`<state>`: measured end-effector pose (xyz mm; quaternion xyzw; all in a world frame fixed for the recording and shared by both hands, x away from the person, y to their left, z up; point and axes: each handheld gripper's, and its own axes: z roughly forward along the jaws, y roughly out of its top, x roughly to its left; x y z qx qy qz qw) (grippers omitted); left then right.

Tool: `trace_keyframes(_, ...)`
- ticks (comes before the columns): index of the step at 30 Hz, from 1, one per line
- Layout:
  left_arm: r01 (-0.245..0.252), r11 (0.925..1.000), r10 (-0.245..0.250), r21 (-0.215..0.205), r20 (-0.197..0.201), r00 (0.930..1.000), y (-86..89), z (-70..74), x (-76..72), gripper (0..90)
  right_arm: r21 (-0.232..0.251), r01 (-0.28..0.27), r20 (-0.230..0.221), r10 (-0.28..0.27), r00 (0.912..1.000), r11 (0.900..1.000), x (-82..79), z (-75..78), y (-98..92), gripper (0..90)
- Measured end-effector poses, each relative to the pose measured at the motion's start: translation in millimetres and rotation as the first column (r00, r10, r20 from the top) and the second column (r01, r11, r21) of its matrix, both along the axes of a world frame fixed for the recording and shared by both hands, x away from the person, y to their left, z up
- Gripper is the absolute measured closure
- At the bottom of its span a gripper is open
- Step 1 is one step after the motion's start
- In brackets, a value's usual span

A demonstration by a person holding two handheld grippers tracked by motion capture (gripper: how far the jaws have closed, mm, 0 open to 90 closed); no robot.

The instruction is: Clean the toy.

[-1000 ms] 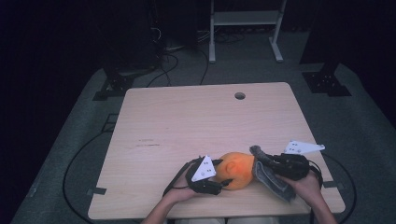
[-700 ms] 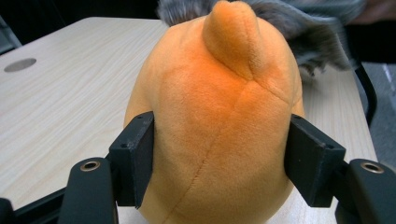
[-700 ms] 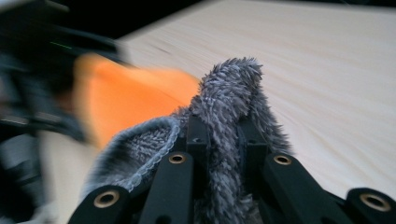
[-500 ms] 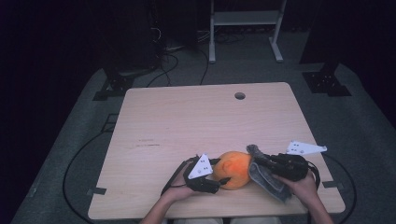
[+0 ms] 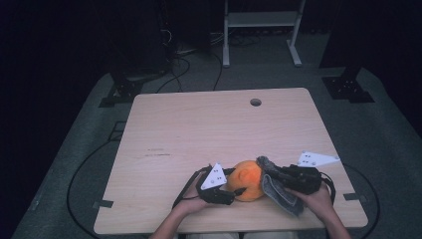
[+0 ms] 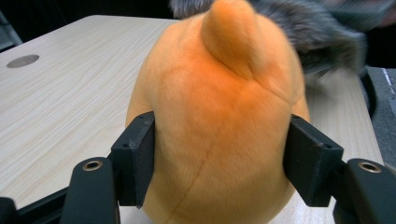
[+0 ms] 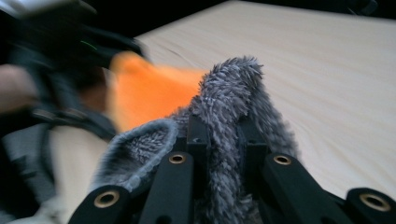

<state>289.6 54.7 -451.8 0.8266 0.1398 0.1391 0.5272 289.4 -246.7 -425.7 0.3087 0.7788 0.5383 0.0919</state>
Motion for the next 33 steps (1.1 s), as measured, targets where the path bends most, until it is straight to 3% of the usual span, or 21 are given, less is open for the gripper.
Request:
trace_keyframes(2, -0.001, 0.9999, 0.001, -0.011, -0.005, 1.0000, -1.0, -0.3, 1.3, 33.5, 0.005, 0.056, -0.041, -0.055, 0.9976, 0.998, 6.4, -6.3, -9.5, 78.4)
trace_keyframes(3, 0.001, 0.9999, -0.001, -0.013, -0.009, 1.0000, -0.6, -0.5, 2.1, 33.6, -0.038, 0.095, -0.038, -0.096, 0.9946, 0.995, 6.6, -5.2, -13.4, 78.4)
trace_keyframes(5, 0.000, 0.9999, 0.000, -0.014, -0.014, 0.9999, 0.0, -0.6, 2.6, 33.6, -0.057, 0.120, -0.038, -0.122, 0.9918, 0.991, 5.8, -4.1, -17.1, 78.4)
trace_keyframes(6, -0.004, 0.9999, 0.004, -0.014, -0.014, 0.9999, 0.1, -0.6, 2.7, 33.6, -0.023, 0.120, -0.046, -0.121, 0.9916, 0.993, 4.0, -2.6, -20.4, 78.4)
trace_keyframes(7, -0.008, 0.9999, 0.008, -0.009, -0.007, 0.9999, -0.8, -0.5, 2.1, 33.5, 0.039, 0.070, -0.019, -0.069, 0.9974, 0.997, -2.0, 5.2, -17.6, 78.4)
trace_keyframes(9, -0.014, 0.9999, 0.014, -0.010, -0.001, 0.9999, -1.8, -0.7, 1.4, 33.3, 0.101, -0.005, 0.000, 0.005, 1.0000, 0.995, -6.0, 12.5, -6.2, 78.2)
trace_keyframes(10, -0.026, 0.9997, 0.026, 0.000, 0.011, 0.9996, -3.0, -0.3, 0.8, 33.1, 0.093, -0.029, 0.016, 0.028, 0.9995, 0.995, -7.9, 15.6, 1.3, 78.2)
trace_keyframes(12, -0.033, 0.9995, 0.033, -0.003, 0.009, 0.9994, -4.3, -0.7, 0.9, 32.6, 0.032, -0.029, 0.034, 0.028, 0.9990, 0.999, -11.0, 19.6, 14.9, 78.2)
trace_keyframes(15, -0.032, 0.9995, 0.032, -0.006, 0.009, 0.9995, -4.9, -1.1, 0.9, 33.0, 0.022, -0.033, 0.060, 0.032, 0.9977, 0.999, -12.8, 20.4, 19.6, 78.1)
trace_keyframes(17, -0.024, 0.9997, 0.024, -0.003, 0.015, 0.9996, -4.9, -1.0, 0.2, 33.5, 0.022, -0.022, 0.054, 0.021, 0.9983, 1.000, -11.2, 18.8, 17.8, 78.2)
trace_keyframes(18, -0.028, 0.9996, 0.028, -0.009, 0.009, 0.9996, -6.1, -1.2, -0.3, 33.7, -0.006, 0.030, 0.036, -0.030, 0.9989, 1.000, -4.5, 11.1, 10.8, 78.2)
trace_keyframes(19, -0.028, 0.9996, 0.028, -0.009, 0.009, 0.9996, -6.1, -1.2, -0.3, 33.7, -0.006, 0.030, 0.036, -0.030, 0.9989, 1.000, -4.5, 11.1, 10.8, 78.2)
trace_keyframes(20, -0.027, 0.9996, 0.027, -0.006, 0.015, 0.9995, -7.7, -1.0, -0.9, 33.7, -0.007, 0.084, 0.004, -0.084, 0.9964, 0.996, -0.4, 7.5, 2.7, 78.2)
trace_keyframes(21, -0.026, 0.9996, 0.026, -0.005, 0.015, 0.9995, -8.3, -1.0, -0.9, 33.7, -0.021, 0.094, 0.018, -0.094, 0.9954, 0.995, -2.2, 10.7, 1.6, 78.2)
trace_keyframes(24, -0.031, 0.9994, 0.031, -0.015, 0.014, 0.9994, -9.6, -1.5, 0.0, 33.6, -0.005, 0.024, 0.095, -0.023, 0.9952, 1.000, -14.8, 28.2, 8.5, 78.1)
trace_keyframes(25, -0.031, 0.9994, 0.031, -0.015, 0.014, 0.9994, -9.6, -1.5, 0.0, 33.5, -0.005, 0.024, 0.095, -0.023, 0.9952, 1.000, -14.8, 28.2, 8.5, 78.1)
trace_keyframes(26, -0.037, 0.9992, 0.037, -0.015, 0.014, 0.9992, -10.6, -1.4, -0.5, 33.5, 0.000, -0.024, 0.111, 0.024, 0.9936, 1.000, -19.0, 34.6, 15.4, 78.1)
trace_keyframes(29, -0.053, 0.9984, 0.053, -0.018, 0.013, 0.9985, -12.2, -1.6, -1.9, 32.5, -0.017, -0.024, 0.112, 0.025, 0.9934, 1.000, -20.2, 35.2, 22.1, 78.1)
trace_keyframes(33, -0.047, 0.9989, 0.047, 0.002, 0.028, 0.9985, -20.2, 0.1, -4.4, 30.4, -0.099, -0.057, 0.153, 0.072, 0.9856, 0.993, -29.8, 39.2, 44.5, 78.1)
